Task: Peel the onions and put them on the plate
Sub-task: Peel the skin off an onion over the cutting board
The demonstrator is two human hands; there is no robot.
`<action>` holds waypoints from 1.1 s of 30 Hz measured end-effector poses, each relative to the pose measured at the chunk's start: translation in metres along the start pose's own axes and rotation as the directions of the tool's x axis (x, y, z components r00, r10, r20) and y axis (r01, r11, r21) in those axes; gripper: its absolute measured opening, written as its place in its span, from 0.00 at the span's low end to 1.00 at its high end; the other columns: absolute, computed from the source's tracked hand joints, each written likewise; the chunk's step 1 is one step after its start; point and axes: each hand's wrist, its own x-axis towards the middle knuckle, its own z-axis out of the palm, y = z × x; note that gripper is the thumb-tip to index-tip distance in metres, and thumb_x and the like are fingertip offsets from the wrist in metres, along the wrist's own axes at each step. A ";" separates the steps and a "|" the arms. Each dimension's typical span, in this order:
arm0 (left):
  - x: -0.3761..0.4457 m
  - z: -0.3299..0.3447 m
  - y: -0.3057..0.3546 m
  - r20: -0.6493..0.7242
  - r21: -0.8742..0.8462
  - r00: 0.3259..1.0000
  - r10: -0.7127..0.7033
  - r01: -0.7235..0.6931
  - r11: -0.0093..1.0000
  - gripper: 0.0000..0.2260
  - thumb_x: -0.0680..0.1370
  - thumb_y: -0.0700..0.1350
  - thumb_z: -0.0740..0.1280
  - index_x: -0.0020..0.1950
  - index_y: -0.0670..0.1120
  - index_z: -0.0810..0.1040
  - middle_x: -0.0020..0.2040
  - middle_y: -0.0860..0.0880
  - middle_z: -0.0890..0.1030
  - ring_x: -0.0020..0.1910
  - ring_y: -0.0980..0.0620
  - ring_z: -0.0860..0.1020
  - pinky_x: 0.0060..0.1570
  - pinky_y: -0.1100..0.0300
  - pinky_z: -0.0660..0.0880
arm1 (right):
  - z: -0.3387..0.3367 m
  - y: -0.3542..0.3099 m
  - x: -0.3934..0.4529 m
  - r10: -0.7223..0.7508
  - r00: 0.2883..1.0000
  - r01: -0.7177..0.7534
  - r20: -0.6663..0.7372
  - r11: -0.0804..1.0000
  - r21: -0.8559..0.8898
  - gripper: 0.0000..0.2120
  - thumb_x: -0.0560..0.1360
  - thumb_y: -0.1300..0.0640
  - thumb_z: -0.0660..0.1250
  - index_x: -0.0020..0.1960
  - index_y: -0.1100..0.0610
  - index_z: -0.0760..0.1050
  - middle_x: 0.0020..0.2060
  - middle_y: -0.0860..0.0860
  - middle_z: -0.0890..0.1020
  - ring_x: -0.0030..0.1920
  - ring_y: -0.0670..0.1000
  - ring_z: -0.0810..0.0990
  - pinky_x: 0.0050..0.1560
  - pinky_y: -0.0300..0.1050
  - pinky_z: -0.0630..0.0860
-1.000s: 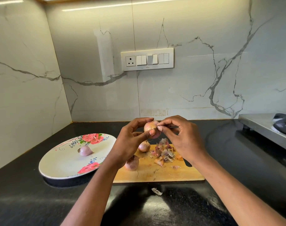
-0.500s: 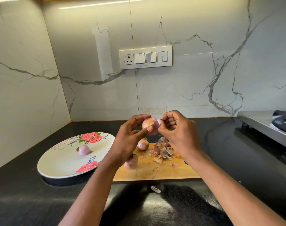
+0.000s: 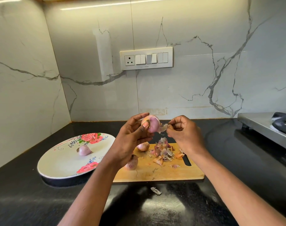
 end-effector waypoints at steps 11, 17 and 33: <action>0.001 0.001 0.000 -0.047 -0.037 0.997 -0.062 0.060 0.998 0.17 0.80 0.45 0.67 0.69 0.48 0.76 0.58 0.46 0.85 0.56 0.47 0.84 0.56 0.56 0.80 | 0.008 -0.016 -0.011 0.027 0.946 -0.125 0.324 0.951 0.284 0.15 0.71 0.55 0.78 0.56 0.53 0.79 0.49 0.50 0.86 0.48 0.49 0.86 0.45 0.41 0.82; 0.000 -0.001 0.002 -0.020 -0.032 0.997 -0.072 0.071 0.997 0.23 0.73 0.45 0.72 0.68 0.49 0.77 0.54 0.45 0.86 0.49 0.50 0.84 0.50 0.59 0.80 | 0.005 -0.015 -0.008 -0.002 0.944 -0.107 0.329 0.944 0.313 0.09 0.74 0.65 0.74 0.52 0.54 0.81 0.42 0.52 0.87 0.42 0.46 0.84 0.41 0.38 0.79; -0.002 -0.005 0.002 0.001 0.114 0.998 -0.061 0.060 0.992 0.25 0.71 0.46 0.74 0.68 0.51 0.76 0.55 0.46 0.86 0.53 0.48 0.84 0.53 0.58 0.77 | -0.004 0.004 -0.004 -0.012 0.884 0.175 0.468 0.935 -0.307 0.06 0.77 0.49 0.73 0.53 0.45 0.84 0.47 0.38 0.82 0.48 0.39 0.80 0.44 0.30 0.71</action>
